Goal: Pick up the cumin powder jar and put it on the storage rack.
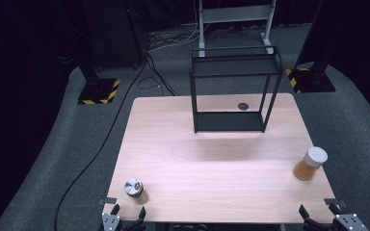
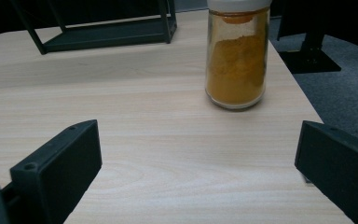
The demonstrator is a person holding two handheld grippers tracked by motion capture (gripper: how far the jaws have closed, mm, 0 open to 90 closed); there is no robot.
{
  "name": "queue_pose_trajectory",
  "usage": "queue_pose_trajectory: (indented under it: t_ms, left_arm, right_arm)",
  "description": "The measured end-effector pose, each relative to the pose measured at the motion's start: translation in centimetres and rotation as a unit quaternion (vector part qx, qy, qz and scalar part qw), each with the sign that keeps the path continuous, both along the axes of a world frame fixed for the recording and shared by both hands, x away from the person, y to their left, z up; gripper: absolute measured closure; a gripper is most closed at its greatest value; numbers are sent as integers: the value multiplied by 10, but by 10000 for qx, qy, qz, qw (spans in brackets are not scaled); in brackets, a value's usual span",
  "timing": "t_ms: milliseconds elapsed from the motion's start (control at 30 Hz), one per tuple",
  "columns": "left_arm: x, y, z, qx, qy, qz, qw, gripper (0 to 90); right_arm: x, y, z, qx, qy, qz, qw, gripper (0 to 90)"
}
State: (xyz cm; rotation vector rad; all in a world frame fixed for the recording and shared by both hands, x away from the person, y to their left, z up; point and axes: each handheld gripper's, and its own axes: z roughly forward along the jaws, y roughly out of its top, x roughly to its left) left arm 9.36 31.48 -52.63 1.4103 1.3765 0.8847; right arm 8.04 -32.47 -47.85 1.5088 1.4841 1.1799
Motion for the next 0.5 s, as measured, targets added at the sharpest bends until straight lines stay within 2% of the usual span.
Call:
queue_pose_trajectory:
  t_ms: [233, 500]
  left_arm:
    - [8, -6, -2, 72, -111, 8, 9999, 0]
    - [21, -6, -4, 37, -160, -200, 9997, 0]
  right_arm:
    - [0, -1, 1, -7, 12, 27, 10000, 0]
    - [0, -2, 4, 6, 77, 17, 10000, 0]
